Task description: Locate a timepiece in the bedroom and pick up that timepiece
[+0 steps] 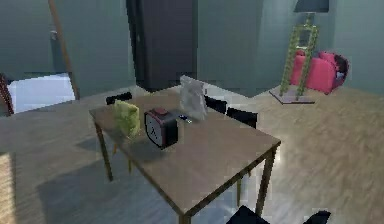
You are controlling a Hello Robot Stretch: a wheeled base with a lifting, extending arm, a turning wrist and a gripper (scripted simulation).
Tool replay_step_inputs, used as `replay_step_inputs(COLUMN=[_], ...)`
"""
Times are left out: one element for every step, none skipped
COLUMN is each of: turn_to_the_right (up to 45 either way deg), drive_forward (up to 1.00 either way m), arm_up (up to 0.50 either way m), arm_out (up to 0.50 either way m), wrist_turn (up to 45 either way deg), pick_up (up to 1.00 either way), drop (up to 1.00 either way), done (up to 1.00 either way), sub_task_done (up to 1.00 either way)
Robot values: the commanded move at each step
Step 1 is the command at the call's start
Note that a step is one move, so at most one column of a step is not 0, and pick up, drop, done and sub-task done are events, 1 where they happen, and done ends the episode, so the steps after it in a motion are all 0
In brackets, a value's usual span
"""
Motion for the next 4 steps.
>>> replay_step_inputs(turn_to_the_right=[-45.0, -45.0, -9.0, 45.0], drive_forward=[0.00, 0.00, 0.00, 0.00], arm_up=[0.00, 0.00, 0.00, 0.00], arm_out=[0.00, 0.00, 0.00, 0.00], wrist_turn=[0.0, 0.0, 0.0, 0.0], pick_up=[0.00, 0.00, 0.00, 0.00], drop=[0.00, 0.00, 0.00, 0.00], done=[0.00, 0.00, 0.00, 0.00], sub_task_done=[0.00, 0.00, 0.00, 0.00])
